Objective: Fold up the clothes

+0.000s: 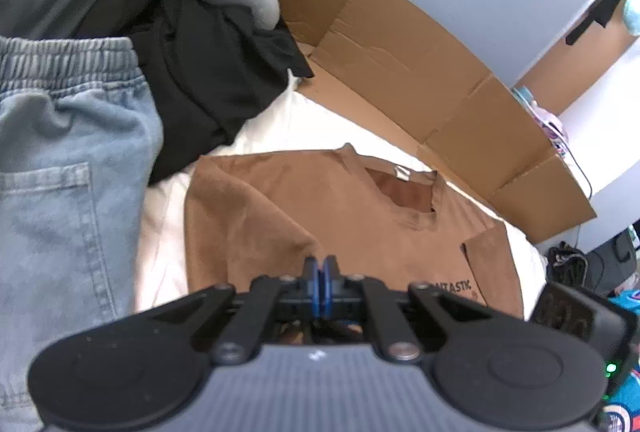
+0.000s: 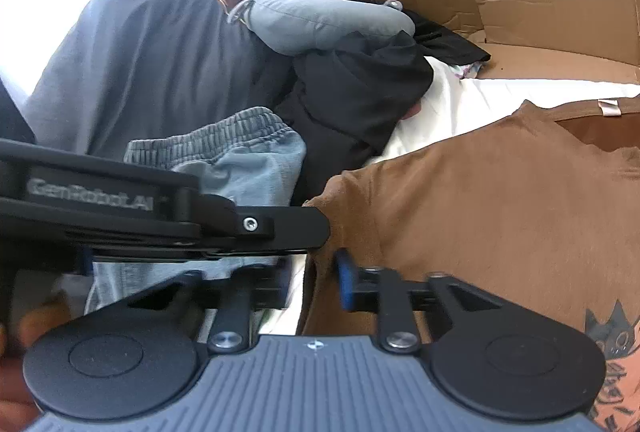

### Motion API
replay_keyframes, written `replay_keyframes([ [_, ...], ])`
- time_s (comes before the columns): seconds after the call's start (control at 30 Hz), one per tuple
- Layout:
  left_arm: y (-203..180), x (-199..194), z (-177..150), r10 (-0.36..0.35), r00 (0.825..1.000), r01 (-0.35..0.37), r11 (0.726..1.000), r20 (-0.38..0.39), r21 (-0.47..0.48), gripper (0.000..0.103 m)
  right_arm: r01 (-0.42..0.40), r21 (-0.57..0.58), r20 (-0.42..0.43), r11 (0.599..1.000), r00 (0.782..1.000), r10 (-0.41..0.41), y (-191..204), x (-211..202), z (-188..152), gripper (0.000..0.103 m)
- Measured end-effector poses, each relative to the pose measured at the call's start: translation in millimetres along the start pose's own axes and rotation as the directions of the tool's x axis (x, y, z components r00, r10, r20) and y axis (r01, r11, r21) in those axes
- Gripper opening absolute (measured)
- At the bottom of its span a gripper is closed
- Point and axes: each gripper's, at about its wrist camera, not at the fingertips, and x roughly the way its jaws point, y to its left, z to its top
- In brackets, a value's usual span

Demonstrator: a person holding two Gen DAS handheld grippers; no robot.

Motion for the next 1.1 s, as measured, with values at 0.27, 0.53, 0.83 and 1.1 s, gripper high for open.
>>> replay_keyframes([
  [0.27, 6, 9, 35, 0.072, 0.997, -0.073, 0.995, 0.006, 0.071, 0.042, -0.005, 0.021, 0.023, 1.0, 1.0, 0.005, -13, -5, 10, 0.002],
  [0.53, 30, 50, 75, 0.224, 0.974, -0.215, 0.966, -0.046, 0.146, 0.052, 0.007, 0.058, 0.038, 0.998, 0.999, -0.009, -29, -14, 21, 0.001],
  [0.83, 41, 103, 99, 0.298, 0.952, -0.284, 0.942, -0.061, 0.177, 0.049, 0.044, 0.142, 0.036, 0.989, 0.998, -0.05, -61, -23, 24, 0.001],
  [1.1, 47, 135, 105, 0.322, 0.941, -0.301, 0.938, -0.104, 0.172, 0.028, 0.121, 0.224, -0.028, 0.967, 0.993, -0.118, -95, -14, 9, 0.001],
])
